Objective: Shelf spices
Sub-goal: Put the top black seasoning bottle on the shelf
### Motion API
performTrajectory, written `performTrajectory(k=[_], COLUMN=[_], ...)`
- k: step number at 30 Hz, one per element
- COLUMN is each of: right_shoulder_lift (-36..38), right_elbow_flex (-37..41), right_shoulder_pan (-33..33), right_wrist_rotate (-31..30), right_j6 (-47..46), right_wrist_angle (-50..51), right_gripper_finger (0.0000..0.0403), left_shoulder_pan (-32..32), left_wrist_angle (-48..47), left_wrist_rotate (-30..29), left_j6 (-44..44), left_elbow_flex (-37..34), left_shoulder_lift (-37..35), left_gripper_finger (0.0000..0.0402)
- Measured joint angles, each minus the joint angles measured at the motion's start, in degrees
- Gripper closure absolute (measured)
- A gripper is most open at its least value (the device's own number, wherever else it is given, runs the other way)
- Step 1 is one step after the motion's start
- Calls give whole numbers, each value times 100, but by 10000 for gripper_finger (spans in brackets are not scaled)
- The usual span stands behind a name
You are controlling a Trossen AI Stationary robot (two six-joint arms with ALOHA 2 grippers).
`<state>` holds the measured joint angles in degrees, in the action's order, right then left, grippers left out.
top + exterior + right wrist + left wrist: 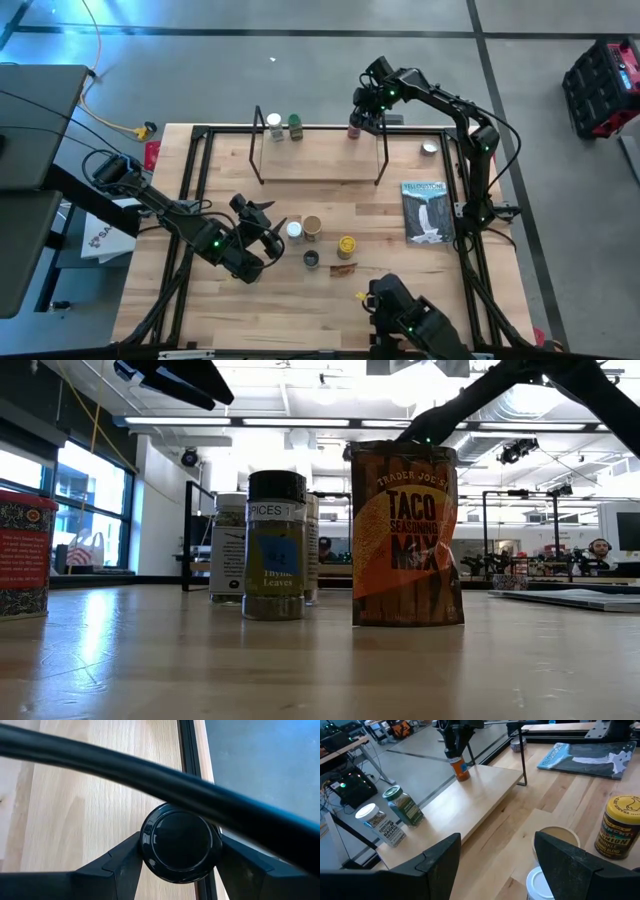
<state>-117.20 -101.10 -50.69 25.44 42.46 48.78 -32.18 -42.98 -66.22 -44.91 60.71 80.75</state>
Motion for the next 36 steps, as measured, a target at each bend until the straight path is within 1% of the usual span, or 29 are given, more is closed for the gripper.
performTrajectory(k=[8,16,22,29,33,36], right_shoulder_lift=[60,60,60,185,389,596], right_elbow_flex=[-146,-164,-169,-169,-169,-171], right_shoulder_pan=[23,60,97,97,97,97], right_wrist_rotate=[-99,-137,-155,-568,-603,-774], right_j6=[-1,-70,-3,6,111,145], right_wrist_angle=[123,328,371,381,324,292], right_gripper_finger=[177,143,139,139,139,139], left_shoulder_pan=[0,0,0,0,0,0], left_wrist_angle=[2,41,41,39,41,43], left_wrist_rotate=[32,146,155,162,162,162], left_j6=[-2,3,4,7,8,9], left_elbow_flex=[0,0,1,0,2,2], left_shoulder_lift=[2,2,2,2,2,2], left_gripper_finger=[154,154,154,154,154,154])
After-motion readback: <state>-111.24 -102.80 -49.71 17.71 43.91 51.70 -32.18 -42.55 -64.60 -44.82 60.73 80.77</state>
